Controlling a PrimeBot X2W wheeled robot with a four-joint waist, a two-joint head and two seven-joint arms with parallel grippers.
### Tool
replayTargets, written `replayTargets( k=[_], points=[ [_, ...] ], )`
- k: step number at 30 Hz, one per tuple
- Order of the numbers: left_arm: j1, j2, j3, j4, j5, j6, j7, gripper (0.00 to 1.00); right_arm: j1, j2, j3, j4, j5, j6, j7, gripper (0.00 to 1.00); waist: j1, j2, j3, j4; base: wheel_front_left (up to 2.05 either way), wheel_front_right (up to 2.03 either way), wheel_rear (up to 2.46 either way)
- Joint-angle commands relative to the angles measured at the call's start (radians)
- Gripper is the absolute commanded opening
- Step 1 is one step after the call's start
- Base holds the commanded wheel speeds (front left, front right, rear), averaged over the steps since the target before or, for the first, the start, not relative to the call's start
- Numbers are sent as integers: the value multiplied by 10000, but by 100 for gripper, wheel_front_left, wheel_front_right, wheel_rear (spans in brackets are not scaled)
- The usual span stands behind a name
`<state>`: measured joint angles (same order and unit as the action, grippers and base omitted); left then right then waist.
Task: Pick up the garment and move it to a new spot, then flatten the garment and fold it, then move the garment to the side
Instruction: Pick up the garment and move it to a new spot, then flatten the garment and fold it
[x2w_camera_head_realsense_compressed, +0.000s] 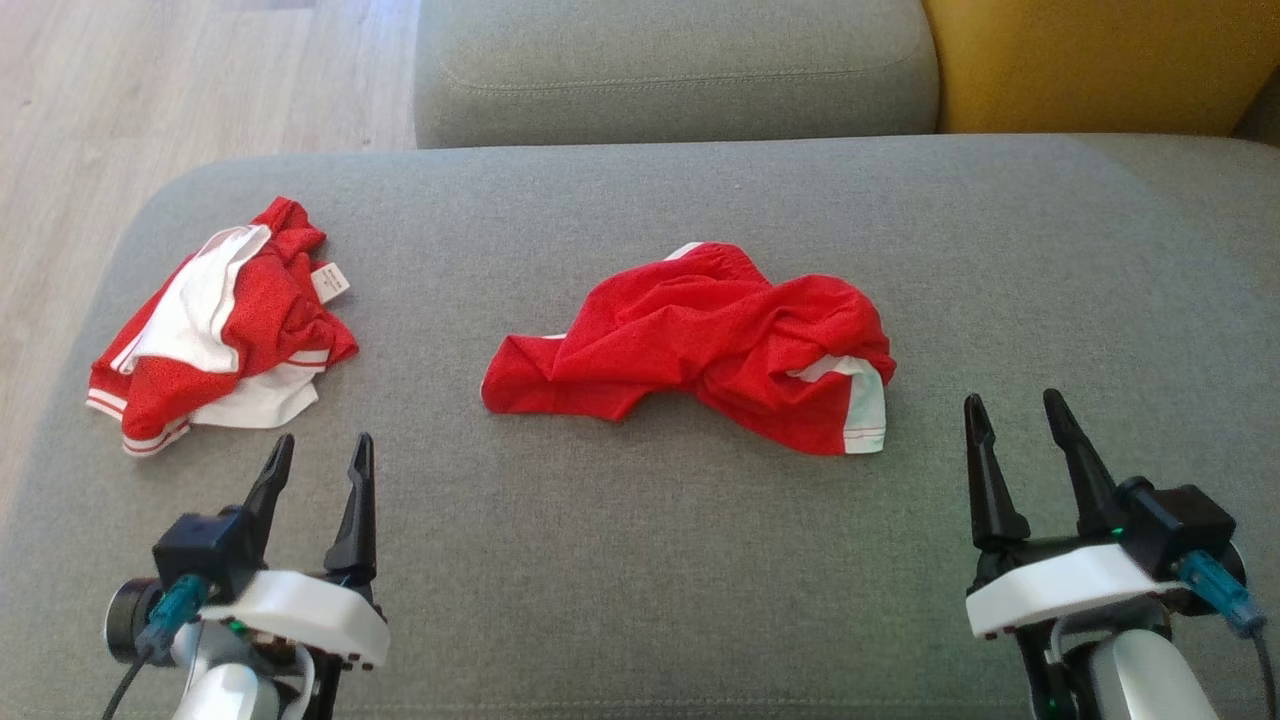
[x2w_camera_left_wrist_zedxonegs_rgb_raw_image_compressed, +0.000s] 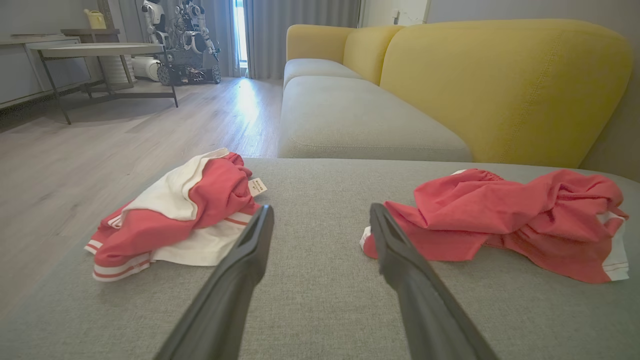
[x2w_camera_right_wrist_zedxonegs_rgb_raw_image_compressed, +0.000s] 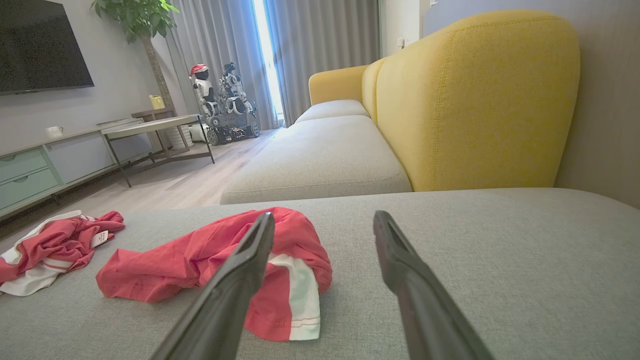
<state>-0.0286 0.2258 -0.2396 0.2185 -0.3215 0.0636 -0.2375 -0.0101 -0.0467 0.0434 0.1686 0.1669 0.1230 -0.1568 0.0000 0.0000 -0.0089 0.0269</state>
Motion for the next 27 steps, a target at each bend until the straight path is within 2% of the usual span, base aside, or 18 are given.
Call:
replayTargets(
  k=[1, 21, 27],
  points=[
    [-395, 271, 381, -375, -71, 69, 10, 100, -238, -35, 191, -385, -4, 77, 17, 100, 0, 0, 23, 0, 0, 0, 0],
    [-624, 268, 276, -291, -188, 124, -43, 100, -363, -35, 111, -401, -17, 77, 7, 100, 0, 0, 293, 131, 0, 0, 0],
    [-970, 255, 226, -385, -194, 89, -66, 100, -1081, -35, 106, -84, -127, 77, 132, 100, 0, 0, 740, 348, 0, 0, 0]
  ],
)
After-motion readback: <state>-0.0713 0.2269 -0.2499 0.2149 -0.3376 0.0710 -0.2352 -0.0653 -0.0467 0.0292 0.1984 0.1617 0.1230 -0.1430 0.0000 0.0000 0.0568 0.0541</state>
